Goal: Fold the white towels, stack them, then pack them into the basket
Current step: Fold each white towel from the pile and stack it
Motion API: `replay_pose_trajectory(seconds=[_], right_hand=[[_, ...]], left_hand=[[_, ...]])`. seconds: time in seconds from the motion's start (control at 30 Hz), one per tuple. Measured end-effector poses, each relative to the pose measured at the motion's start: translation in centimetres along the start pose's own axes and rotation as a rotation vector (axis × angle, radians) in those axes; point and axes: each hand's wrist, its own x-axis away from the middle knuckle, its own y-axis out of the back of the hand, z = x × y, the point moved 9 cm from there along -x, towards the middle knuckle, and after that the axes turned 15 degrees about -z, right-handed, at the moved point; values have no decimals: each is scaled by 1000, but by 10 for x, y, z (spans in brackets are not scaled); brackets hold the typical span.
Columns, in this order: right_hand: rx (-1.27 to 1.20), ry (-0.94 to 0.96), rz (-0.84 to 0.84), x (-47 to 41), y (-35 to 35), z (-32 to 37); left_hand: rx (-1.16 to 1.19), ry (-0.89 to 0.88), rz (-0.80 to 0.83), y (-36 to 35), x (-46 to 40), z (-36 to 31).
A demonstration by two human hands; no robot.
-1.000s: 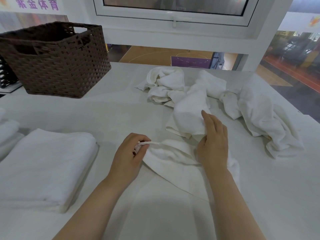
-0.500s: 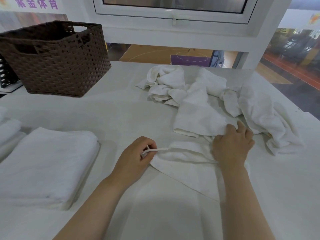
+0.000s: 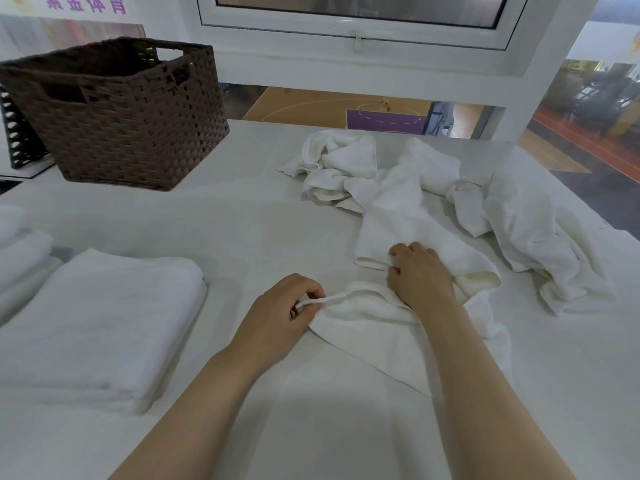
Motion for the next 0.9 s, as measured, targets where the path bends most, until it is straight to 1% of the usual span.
replay_pose_trajectory(seconds=[0.07, 0.17, 0.2, 0.23, 0.27, 0.3, 0.37, 0.43, 0.47, 0.5, 0.53, 0.6, 0.63, 0.7, 0.8, 0.9], right_hand=[[41, -25, 13, -2, -1, 0], [129, 3, 7, -5, 3, 4], [116, -1, 21, -6, 4, 5], [54, -28, 38, -8, 7, 5], [-73, -83, 48, -8, 11, 5], [-251, -162, 44, -8, 17, 6], [-685, -384, 48, -5, 29, 9], [-1099, -586, 160, 5, 29, 23], [-1201, -629, 194, 9, 25, 29], [-1199, -625, 203, 14, 21, 32], [-1091, -568, 191, 18, 16, 33], [-856, -376, 159, 28, 8, 38], [-820, -280, 147, 32, 7, 46], [-822, -166, 114, 35, 9, 57], [-840, -97, 102, 36, 11, 58], [-843, -128, 135, 39, 11, 52]], left_hand=[[-5, -1, 13, -1, 0, 0], [-8, -17, 20, -3, 0, -1], [-6, -20, 17, -2, 0, -1], [-4, -21, 11, -2, -1, -1], [0, -20, 4, -1, -1, -1], [4, -18, -4, 0, -1, -1], [23, -16, -27, 2, -2, -1], [33, -19, -48, 3, -3, -2], [33, -25, -59, 4, -4, -2], [34, -28, -69, 5, -4, -2], [39, -27, -78, 6, -4, -2], [64, -15, -80, 6, -5, -1], [77, -6, -75, 6, -5, -1], [103, 21, -72, 5, -5, 1], [158, 143, -105, 7, -5, 9], [180, 267, -128, 6, -4, 18]])
